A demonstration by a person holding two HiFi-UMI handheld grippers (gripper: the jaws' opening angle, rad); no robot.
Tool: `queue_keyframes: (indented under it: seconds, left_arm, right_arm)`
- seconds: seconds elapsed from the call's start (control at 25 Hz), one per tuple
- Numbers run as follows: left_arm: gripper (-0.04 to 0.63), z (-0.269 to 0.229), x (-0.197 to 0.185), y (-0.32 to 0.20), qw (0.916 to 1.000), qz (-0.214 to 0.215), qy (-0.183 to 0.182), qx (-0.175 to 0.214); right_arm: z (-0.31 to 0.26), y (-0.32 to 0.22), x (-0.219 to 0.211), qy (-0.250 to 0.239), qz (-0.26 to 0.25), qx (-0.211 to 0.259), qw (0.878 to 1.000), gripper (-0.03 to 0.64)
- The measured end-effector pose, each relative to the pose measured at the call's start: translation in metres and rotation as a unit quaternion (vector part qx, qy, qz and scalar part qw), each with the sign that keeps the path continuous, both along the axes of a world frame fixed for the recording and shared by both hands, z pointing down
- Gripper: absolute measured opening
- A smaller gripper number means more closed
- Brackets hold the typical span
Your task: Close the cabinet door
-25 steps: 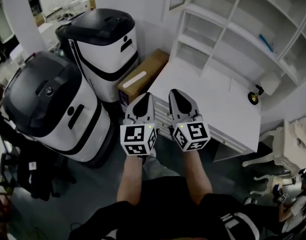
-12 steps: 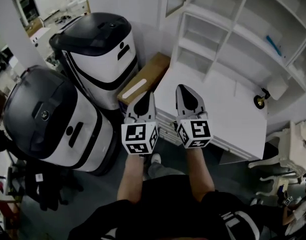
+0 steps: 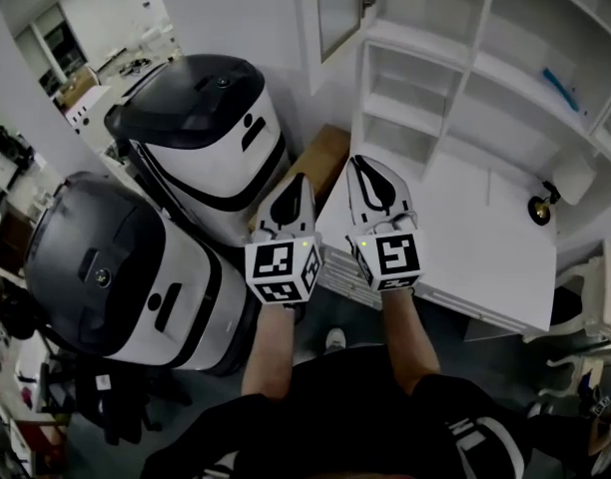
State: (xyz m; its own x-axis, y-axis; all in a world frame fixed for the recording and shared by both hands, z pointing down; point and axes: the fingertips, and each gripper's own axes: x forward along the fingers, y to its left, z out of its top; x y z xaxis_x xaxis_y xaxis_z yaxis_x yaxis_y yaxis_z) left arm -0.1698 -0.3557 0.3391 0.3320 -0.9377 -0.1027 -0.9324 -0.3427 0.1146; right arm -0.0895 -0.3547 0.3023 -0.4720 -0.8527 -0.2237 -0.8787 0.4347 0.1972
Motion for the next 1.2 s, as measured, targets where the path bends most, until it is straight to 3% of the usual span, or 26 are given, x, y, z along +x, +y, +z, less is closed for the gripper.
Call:
queue_keyframes:
  seconds: [0.52, 0.68, 0.8, 1.2]
  left_arm:
    - [0.012, -0.036, -0.005, -0.051, 0.9988, -0.019, -0.014, 0.042]
    - [0.012, -0.042, -0.012, -0.058, 0.9982, -0.029, -0.021, 0.048]
    - [0.012, -0.043, -0.015, -0.059, 0.9979, -0.033, -0.025, 0.05]
    - [0.012, -0.037, -0.038, -0.055, 0.9967, -0.064, -0.023, 0.045]
  right_arm:
    - [-0.028, -0.037, -0.025, -0.002, -0.064, 0.05, 0.997, 0.023]
    - [-0.032, -0.049, -0.031, 0.002, -0.067, 0.056, 0.996, 0.025]
    - [-0.037, -0.057, -0.032, 0.002, -0.069, 0.058, 0.996, 0.071]
    - [-0.057, -0.095, -0.046, 0.033, -0.031, 0.083, 0.996, 0.124]
